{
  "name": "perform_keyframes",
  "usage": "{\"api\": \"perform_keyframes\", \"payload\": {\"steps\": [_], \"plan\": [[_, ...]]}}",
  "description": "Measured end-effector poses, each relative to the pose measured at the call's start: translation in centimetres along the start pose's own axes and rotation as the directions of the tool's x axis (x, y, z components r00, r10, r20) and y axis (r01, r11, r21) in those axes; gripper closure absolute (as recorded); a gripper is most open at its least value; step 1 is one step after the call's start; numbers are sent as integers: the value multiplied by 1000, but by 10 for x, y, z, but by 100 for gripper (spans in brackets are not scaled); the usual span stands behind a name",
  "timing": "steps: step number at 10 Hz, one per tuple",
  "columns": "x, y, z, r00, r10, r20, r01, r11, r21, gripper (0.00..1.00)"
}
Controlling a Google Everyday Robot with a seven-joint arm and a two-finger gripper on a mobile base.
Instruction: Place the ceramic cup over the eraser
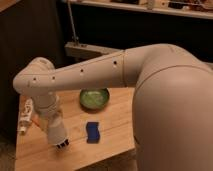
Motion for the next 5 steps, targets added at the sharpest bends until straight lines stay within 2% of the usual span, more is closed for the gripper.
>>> {"api": "perform_keyframes", "payload": {"steps": [2, 4, 5], "plan": [[-3, -1, 34, 1000, 5, -4, -5, 998, 68, 74], [-6, -6, 62, 1000, 22, -2, -22, 990, 140, 56], [-8, -10, 70, 999, 32, 1, -32, 987, 155, 46]]}}
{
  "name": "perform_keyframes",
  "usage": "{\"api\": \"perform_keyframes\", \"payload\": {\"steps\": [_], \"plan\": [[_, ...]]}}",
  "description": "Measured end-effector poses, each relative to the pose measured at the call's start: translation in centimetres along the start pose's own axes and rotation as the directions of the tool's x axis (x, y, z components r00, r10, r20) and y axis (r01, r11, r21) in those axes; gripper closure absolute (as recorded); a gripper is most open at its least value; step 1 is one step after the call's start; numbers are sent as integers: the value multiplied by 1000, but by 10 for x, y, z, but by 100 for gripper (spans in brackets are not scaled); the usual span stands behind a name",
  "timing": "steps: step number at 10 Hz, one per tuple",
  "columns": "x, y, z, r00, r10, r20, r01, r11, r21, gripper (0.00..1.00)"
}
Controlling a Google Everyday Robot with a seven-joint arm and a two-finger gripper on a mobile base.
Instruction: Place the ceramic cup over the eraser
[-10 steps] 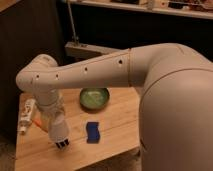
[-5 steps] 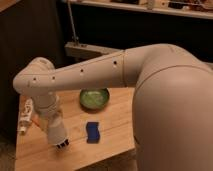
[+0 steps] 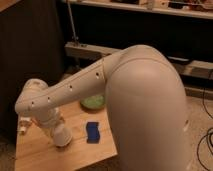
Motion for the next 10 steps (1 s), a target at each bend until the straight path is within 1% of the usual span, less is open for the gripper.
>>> {"api": "perform_keyframes", "payload": {"steps": [1, 2, 3, 4, 5, 6, 10], "plan": [[-2, -2, 5, 1000, 7, 14, -7, 1000, -5, 36], [-3, -5, 8, 999, 15, 37, -14, 1000, -20, 26], [-2, -9, 6, 997, 18, 78, -14, 999, -43, 21], [-2, -9, 6, 995, 14, 101, -8, 998, -57, 20], [-4, -8, 5, 993, 10, 116, -1, 997, -75, 20], [-3, -8, 6, 993, 11, 116, -1, 997, -82, 20], [-3, -8, 5, 993, 11, 117, -1, 997, -83, 20]]}}
